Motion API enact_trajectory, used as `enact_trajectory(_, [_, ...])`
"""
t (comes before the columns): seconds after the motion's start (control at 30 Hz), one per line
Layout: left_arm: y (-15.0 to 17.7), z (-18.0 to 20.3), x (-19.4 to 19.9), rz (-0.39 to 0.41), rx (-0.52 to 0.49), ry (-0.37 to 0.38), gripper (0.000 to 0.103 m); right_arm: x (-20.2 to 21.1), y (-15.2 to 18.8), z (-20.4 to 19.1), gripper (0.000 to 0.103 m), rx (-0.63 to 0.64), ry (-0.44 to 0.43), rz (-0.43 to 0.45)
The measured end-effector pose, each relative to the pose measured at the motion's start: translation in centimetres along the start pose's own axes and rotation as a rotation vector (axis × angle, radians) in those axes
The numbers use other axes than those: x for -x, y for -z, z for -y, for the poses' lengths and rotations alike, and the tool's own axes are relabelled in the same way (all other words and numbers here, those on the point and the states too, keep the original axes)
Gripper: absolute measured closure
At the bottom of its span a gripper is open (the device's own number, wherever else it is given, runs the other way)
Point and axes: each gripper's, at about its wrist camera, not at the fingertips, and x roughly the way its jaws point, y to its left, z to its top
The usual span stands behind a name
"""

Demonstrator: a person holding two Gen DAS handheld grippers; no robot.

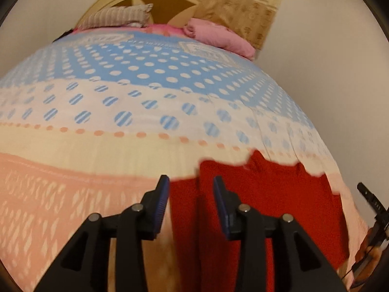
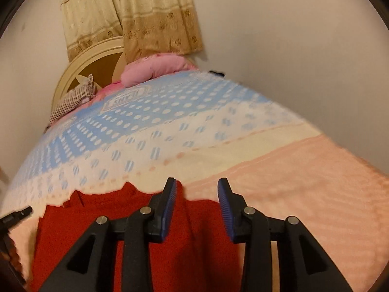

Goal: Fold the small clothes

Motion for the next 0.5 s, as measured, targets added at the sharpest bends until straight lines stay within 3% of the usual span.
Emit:
enact_trajectory(0.13, [3.5, 2.7, 2.2, 0.005, -0.078, 0.027, 0.064, 3.7, 4.3, -3.0, 0.069, 0.169, 0.002, -0.017])
enact_trajectory(0.33, [8.0, 6.1, 2.7, -0.032, -0.158, 0.022, 0.062, 4.9, 9.3, -4.5, 0.069, 0.227, 0.0, -0.068])
enact_trajectory(0.5, [9.7, 7.5, 2.5, 0.007, -0.23, -0.082, 0.057, 3.7, 12.1, -3.8, 0.069, 0.245, 0.019, -0.142])
